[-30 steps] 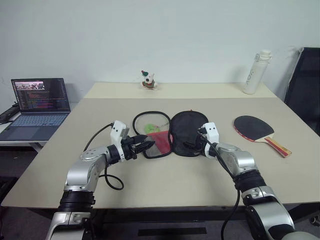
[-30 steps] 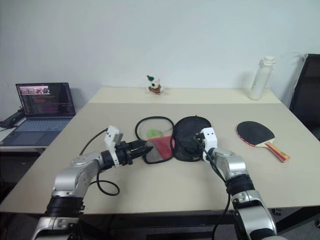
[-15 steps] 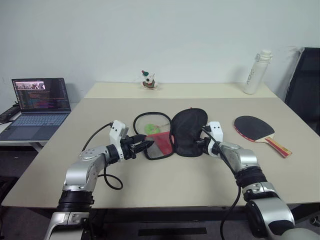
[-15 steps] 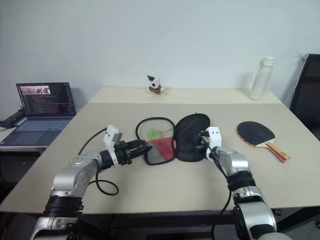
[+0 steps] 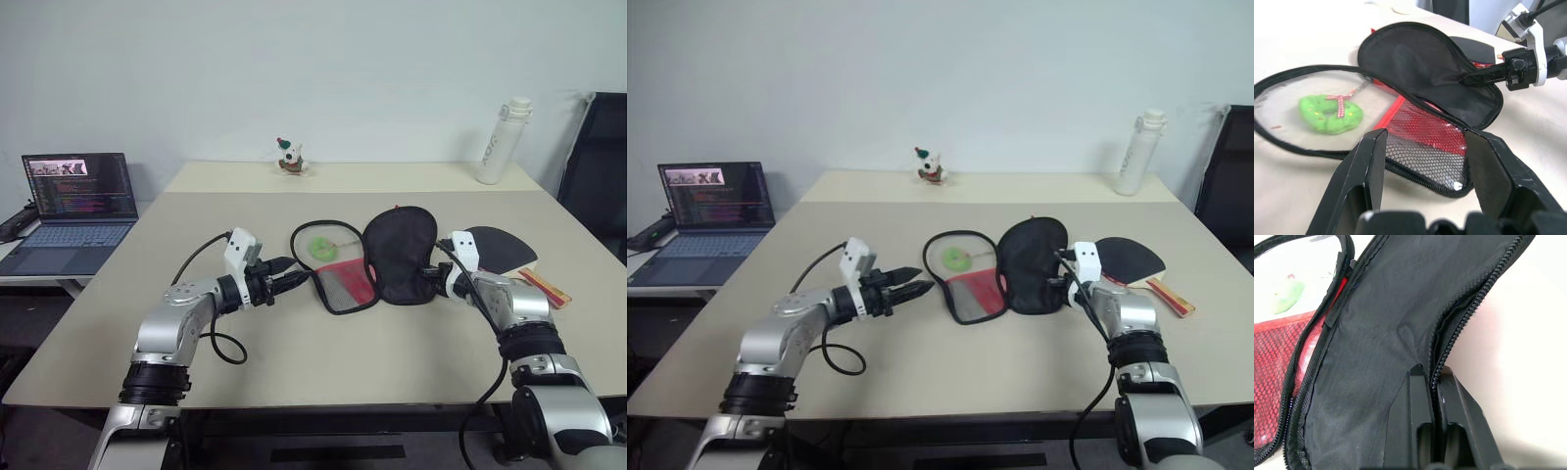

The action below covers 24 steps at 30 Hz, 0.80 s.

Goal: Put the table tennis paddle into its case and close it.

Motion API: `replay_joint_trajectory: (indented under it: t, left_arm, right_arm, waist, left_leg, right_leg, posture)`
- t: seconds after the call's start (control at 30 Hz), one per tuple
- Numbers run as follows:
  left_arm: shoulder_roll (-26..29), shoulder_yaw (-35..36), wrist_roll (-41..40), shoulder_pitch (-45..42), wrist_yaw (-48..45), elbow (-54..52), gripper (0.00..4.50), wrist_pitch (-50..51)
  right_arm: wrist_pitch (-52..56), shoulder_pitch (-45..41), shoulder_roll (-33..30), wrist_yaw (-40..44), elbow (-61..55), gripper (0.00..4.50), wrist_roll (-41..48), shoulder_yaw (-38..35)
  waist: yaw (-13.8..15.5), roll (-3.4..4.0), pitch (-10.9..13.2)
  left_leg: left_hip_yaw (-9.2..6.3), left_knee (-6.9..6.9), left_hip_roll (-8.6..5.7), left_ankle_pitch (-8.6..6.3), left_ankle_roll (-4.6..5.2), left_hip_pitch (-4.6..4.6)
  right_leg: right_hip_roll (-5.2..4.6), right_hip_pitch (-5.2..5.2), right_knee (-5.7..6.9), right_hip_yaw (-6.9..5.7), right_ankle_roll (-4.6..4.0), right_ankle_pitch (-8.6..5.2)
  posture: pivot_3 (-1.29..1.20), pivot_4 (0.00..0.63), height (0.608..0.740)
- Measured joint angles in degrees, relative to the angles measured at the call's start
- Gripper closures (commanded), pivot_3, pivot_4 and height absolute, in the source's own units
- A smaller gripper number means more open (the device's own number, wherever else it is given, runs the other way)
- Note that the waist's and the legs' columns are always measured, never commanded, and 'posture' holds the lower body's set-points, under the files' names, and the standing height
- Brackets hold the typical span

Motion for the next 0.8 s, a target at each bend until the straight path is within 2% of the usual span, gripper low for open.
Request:
replay_joint_trajectory:
  t: [0.3,0.4,0.63,0.77,0.8]
  left_arm:
    - [-0.34,-1.09,0.04,-0.01,-0.12,0.39,1.80,-1.03]
    - [-0.34,-1.11,0.04,-0.01,-0.11,0.62,1.80,-1.10]
    - [-0.37,-1.14,0.04,0.03,-0.05,0.70,1.80,-1.35]
    - [-0.59,-1.15,0.04,0.24,-0.04,0.74,1.80,-1.93]
    - [-0.59,-1.15,0.04,0.31,-0.03,0.76,1.80,-2.04]
  right_arm:
    - [-0.04,-0.37,-1.24,2.02,1.43,4.49,-0.59,0.16]
    - [-0.54,-1.01,-1.16,1.89,2.64,3.86,-0.72,0.14]
    - [-4.04,-3.16,-2.72,1.59,5.39,1.50,-3.46,1.07]
    - [-4.14,-2.72,-6.97,6.14,3.15,0.04,-3.96,2.17]
    - [-4.11,-2.56,-7.98,6.94,2.16,0.04,-3.89,2.14]
  waist:
    - [0.00,0.00,0.00]
    - [0.00,0.00,0.00]
    - [0.00,0.00,0.00]
    - [0.02,0.00,0.00]
    - [0.01,0.00,0.00]
  left_leg:
    - [0.01,0.00,0.00,0.00,0.00,0.00]
    - [0.01,0.00,0.00,0.00,0.00,0.00]
    - [0.03,-0.01,-0.01,0.00,0.00,-0.03]
    - [0.03,-0.02,-0.02,0.00,0.00,-0.07]
    - [0.04,-0.03,-0.02,0.00,0.00,-0.07]
  right_leg:
    - [0.00,-0.01,0.00,0.01,0.00,0.00]
    - [0.00,-0.02,0.01,0.01,0.00,0.00]
    - [0.00,-0.03,-0.03,0.03,0.00,0.00]
    - [-0.01,-0.06,-0.05,0.03,0.00,0.00]
    - [-0.01,-0.06,-0.06,0.03,0.00,0.00]
  posture:
    - [0.00,0.150,0.740]
    - [0.00,0.150,0.740]
    - [0.00,0.150,0.740]
    - [0.00,0.150,0.740]
    - [0.00,0.150,0.740]
